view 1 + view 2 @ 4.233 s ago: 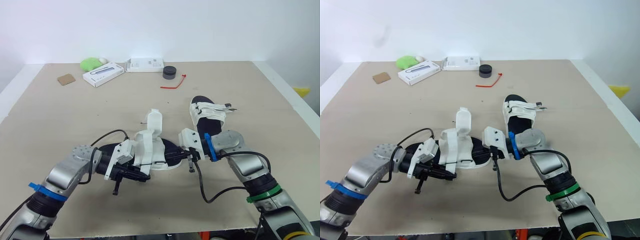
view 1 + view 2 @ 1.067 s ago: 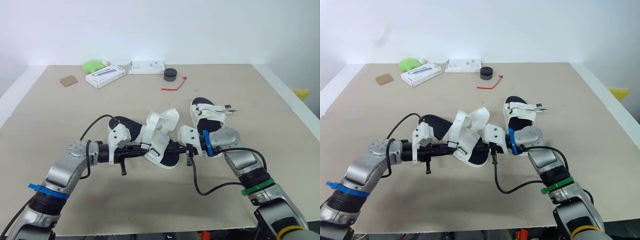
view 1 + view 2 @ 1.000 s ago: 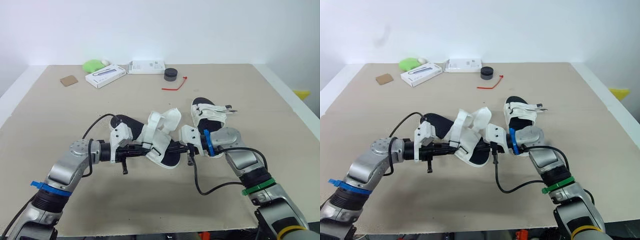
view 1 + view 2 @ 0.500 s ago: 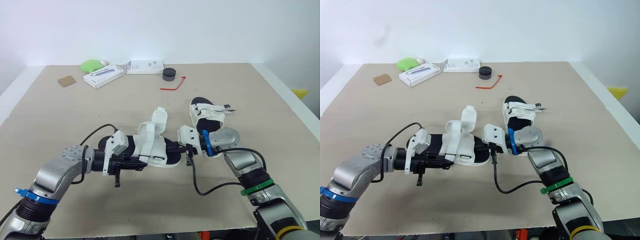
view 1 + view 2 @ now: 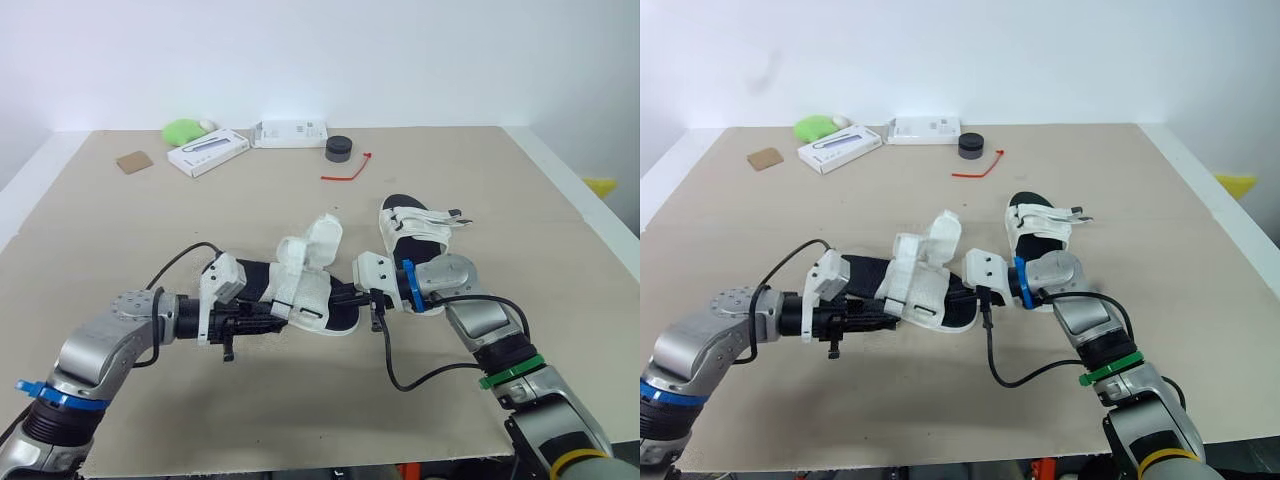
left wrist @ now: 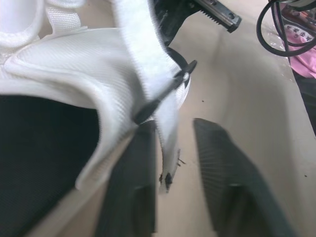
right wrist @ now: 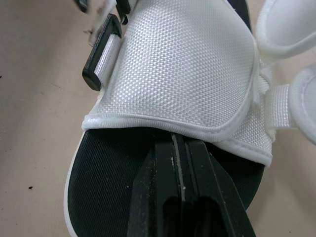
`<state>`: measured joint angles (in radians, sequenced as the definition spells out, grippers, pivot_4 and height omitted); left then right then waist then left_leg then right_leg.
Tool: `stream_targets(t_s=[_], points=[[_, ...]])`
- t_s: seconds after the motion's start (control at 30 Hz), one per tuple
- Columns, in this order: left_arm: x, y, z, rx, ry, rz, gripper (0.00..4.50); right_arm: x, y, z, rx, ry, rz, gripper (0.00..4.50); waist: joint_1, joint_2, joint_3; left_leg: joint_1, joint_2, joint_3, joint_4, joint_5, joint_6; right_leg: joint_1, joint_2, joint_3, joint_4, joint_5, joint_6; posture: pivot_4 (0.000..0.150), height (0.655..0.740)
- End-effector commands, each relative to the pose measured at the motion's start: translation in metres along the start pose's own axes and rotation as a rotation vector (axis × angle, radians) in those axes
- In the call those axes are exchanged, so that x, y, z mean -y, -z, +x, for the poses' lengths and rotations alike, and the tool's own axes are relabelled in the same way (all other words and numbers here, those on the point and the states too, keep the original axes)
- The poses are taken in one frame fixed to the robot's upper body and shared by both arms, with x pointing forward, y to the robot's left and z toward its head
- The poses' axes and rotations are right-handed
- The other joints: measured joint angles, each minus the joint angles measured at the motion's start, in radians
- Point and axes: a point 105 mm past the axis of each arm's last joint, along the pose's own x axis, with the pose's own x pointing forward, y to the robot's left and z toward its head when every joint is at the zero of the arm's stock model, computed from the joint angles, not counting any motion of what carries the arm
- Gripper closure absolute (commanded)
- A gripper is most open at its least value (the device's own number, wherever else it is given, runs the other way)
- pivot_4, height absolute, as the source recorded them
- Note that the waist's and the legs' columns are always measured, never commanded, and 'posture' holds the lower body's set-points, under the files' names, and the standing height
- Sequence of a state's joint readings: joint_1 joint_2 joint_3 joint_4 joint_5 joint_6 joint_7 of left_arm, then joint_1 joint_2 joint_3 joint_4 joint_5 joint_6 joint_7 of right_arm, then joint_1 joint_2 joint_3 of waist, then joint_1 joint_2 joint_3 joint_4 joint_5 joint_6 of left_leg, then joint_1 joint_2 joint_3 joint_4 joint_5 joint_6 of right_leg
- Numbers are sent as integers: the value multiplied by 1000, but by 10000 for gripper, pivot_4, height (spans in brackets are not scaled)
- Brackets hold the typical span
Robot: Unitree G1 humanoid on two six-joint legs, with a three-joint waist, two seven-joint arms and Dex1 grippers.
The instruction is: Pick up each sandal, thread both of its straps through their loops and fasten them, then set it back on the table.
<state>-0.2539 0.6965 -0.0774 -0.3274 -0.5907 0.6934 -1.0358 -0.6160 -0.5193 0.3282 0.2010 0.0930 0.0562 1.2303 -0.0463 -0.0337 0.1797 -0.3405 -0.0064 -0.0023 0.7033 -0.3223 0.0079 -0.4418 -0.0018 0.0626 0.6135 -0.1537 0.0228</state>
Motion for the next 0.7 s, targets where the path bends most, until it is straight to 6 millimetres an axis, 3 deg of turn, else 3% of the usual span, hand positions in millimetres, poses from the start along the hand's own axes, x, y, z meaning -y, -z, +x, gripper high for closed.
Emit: stream_targets(t_s=[0.03,0.17,0.33,0.7], points=[[1,-21,-10,48,-9,96,21880,0,7,-2,-35,-2,9,45000,0,0,0,0,0,0,0,0,0,0,0,0,0,0,0,1500,7400],[6,-20,-18,5,22,112,21880,1,6,-2,-33,-2,8,45000,0,0,0,0,0,0,0,0,0,0,1,0,0,0,0,1500,7400],[14,-3,-23,-69,65,39,21880,0,6,-1,-30,-3,8,45000,0,0,0,0,0,0,0,0,0,0,1,0,0,-1,0,1500,7400],[2,7,-7,-22,-25,-3,21880,-2,7,-2,-33,2,11,45000,0,0,0,0,0,0,0,0,0,0,1,-1,0,-1,0,1500,7400]])
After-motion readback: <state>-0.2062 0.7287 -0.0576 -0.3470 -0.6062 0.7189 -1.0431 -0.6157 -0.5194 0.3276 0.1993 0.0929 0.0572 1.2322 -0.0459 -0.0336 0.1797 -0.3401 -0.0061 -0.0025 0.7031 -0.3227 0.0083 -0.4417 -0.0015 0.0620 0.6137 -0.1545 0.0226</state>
